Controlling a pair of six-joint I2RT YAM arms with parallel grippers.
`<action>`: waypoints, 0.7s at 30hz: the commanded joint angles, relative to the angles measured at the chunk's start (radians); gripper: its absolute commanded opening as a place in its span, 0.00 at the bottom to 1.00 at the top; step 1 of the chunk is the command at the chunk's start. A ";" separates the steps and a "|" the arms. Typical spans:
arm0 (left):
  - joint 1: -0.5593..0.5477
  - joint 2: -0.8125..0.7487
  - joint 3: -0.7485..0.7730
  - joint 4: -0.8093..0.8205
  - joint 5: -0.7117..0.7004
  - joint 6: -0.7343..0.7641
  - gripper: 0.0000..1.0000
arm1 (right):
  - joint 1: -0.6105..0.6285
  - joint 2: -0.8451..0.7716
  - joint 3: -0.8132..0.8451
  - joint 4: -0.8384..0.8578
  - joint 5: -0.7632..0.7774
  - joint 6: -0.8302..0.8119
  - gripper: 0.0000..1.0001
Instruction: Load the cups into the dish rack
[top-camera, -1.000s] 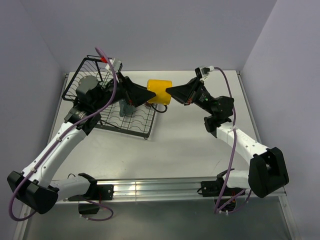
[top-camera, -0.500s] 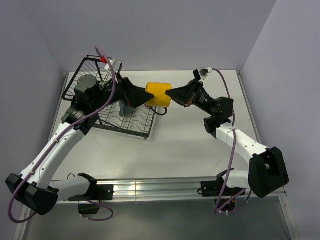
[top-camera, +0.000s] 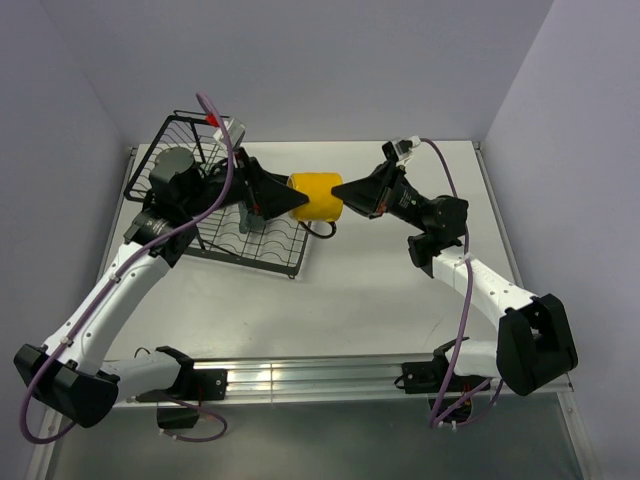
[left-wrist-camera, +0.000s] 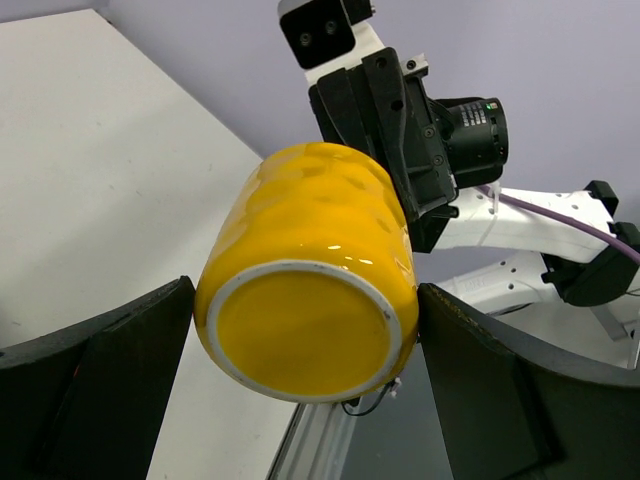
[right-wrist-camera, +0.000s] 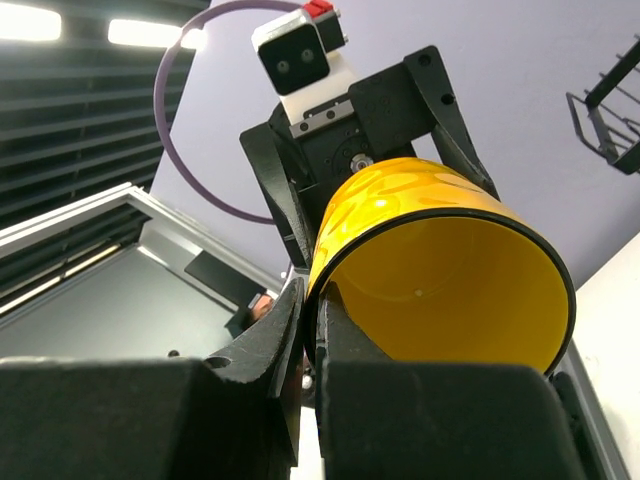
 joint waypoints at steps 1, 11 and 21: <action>0.007 0.029 0.002 0.038 0.064 0.005 0.99 | 0.010 -0.024 0.054 0.411 0.016 0.062 0.00; 0.004 0.033 -0.012 0.057 0.095 -0.006 0.99 | 0.012 -0.102 0.058 0.166 0.021 -0.131 0.00; -0.038 0.073 0.005 0.066 0.098 -0.011 0.99 | 0.027 -0.061 0.086 0.164 0.016 -0.122 0.00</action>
